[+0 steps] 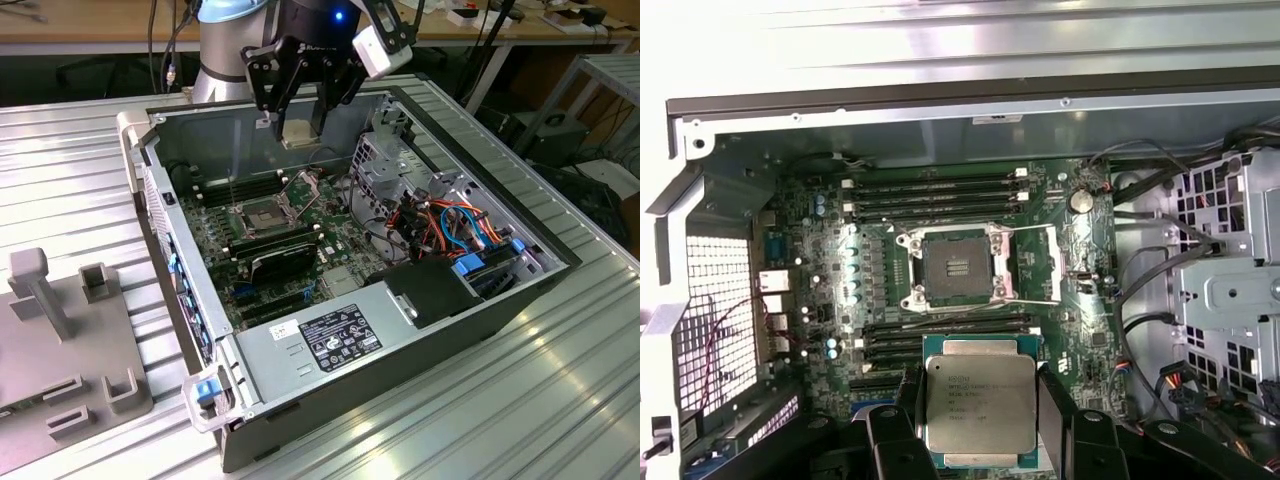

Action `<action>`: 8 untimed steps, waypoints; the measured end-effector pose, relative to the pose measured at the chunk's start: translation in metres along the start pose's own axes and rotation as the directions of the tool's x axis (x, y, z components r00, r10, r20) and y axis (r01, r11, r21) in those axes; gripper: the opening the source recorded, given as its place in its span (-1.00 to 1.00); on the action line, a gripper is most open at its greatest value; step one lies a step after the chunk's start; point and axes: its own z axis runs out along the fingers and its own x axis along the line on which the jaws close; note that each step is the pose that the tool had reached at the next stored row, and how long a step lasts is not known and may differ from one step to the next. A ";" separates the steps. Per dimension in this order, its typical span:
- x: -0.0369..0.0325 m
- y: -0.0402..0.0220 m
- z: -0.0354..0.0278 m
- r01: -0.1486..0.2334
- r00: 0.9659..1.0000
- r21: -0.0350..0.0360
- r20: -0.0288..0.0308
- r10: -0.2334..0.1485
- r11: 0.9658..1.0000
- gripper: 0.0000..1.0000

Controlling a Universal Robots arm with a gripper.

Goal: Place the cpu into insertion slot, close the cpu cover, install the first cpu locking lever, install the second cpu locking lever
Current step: 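Place the cpu into insertion slot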

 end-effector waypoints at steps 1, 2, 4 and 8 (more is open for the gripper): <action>-0.0002 0.0003 0.0000 0.000 1.000 0.000 0.000 0.000 1.000 0.09; -0.0003 0.0004 0.0001 0.000 1.000 0.000 0.000 0.000 1.000 0.09; -0.0006 0.0007 0.0002 0.000 1.000 0.000 0.000 0.000 1.000 0.09; -0.0020 0.0017 0.0004 0.000 1.000 0.000 0.000 0.000 1.000 0.09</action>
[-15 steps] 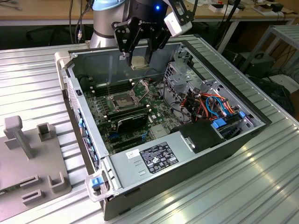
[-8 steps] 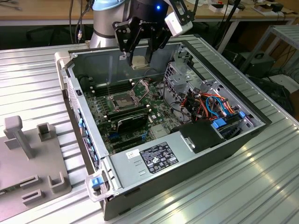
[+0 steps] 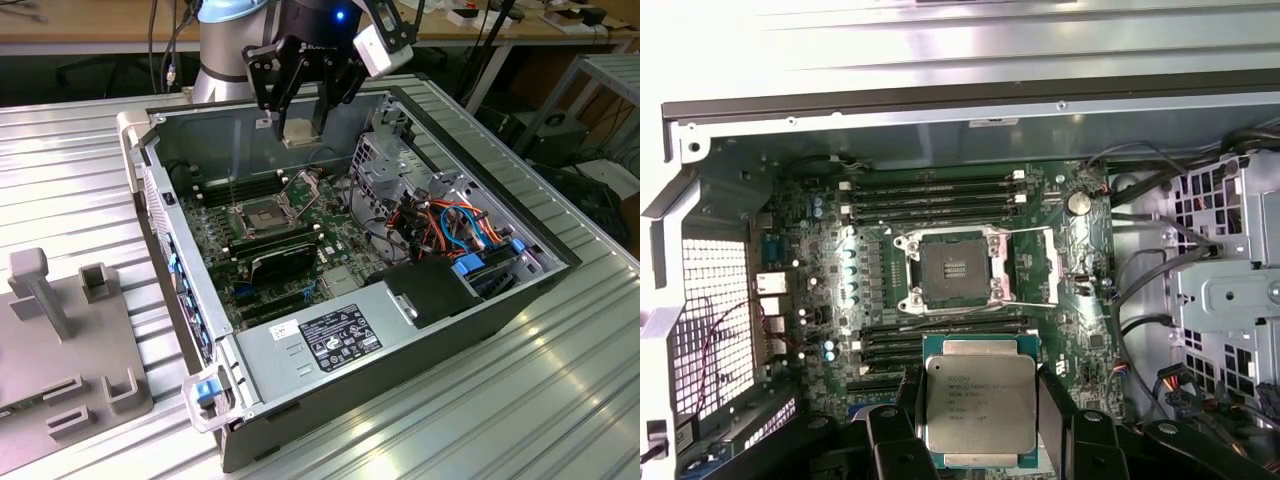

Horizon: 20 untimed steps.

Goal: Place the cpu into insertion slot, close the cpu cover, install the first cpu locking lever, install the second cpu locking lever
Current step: 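Place the cpu into insertion slot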

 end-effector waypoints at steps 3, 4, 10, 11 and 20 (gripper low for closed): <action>-0.0011 0.0002 0.0001 0.000 1.000 0.000 0.000 0.000 1.000 0.09; -0.0011 0.0002 0.0001 0.000 1.000 0.000 0.000 0.000 1.000 0.09; -0.0012 0.0002 0.0002 0.000 1.000 0.000 0.000 0.000 1.000 0.09; -0.0013 0.0005 0.0002 0.000 1.000 0.000 0.000 0.000 1.000 0.09; -0.0027 0.0050 0.0004 0.000 1.000 0.000 0.000 0.000 1.000 0.09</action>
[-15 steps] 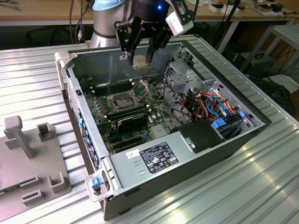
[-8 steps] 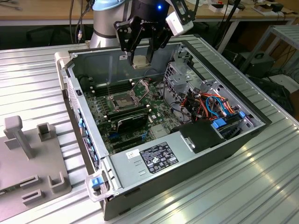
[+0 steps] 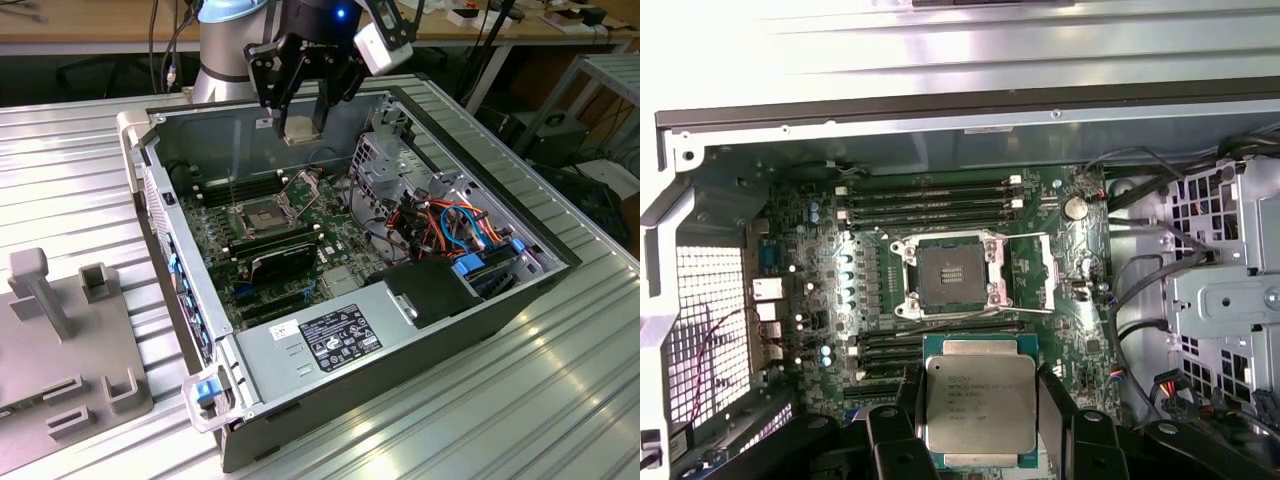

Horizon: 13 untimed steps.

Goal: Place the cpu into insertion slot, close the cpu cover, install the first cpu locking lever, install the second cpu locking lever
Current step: 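Place the cpu into insertion slot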

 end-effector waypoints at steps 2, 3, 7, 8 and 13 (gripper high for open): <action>0.0001 0.0006 0.0000 0.000 1.000 0.000 0.000 0.000 1.000 0.09; 0.0002 0.0009 0.0000 0.000 1.000 0.000 0.000 0.000 1.000 0.09; 0.0010 0.0013 0.0003 0.000 1.000 -0.002 0.000 0.000 1.000 0.09; 0.0015 0.0014 0.0004 0.000 1.000 -0.002 0.000 0.000 1.000 0.09; 0.0019 0.0017 0.0009 0.000 1.000 -0.003 0.000 0.000 1.000 0.09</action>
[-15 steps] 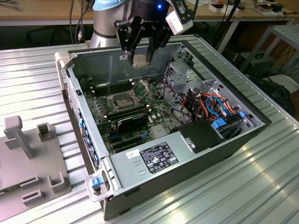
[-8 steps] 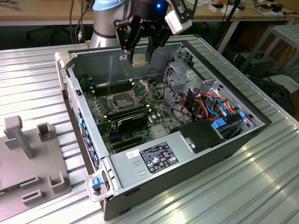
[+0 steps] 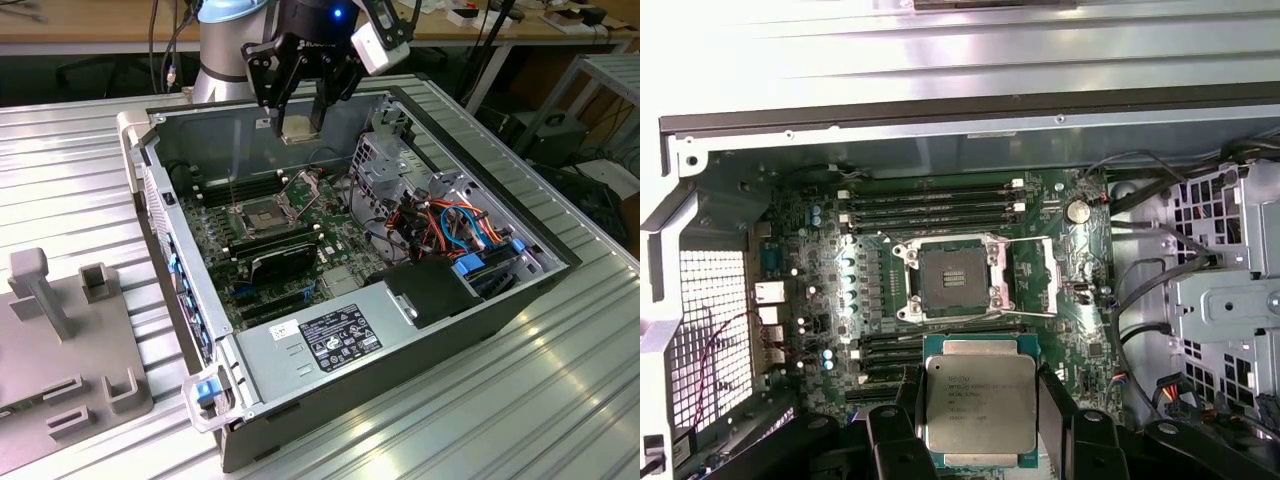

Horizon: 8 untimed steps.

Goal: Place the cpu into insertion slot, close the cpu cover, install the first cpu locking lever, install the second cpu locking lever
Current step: 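Place the cpu into insertion slot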

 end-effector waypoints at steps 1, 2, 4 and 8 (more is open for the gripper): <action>0.0001 0.0002 0.0001 0.000 1.000 0.000 0.000 0.000 1.000 0.09; 0.0001 0.0003 0.0003 0.000 1.000 0.000 0.000 0.000 1.000 0.09; 0.0001 0.0006 0.0005 0.000 1.000 -0.001 0.000 0.000 1.000 0.09; 0.0003 0.0017 0.0010 0.000 1.000 -0.001 0.000 0.000 1.000 0.09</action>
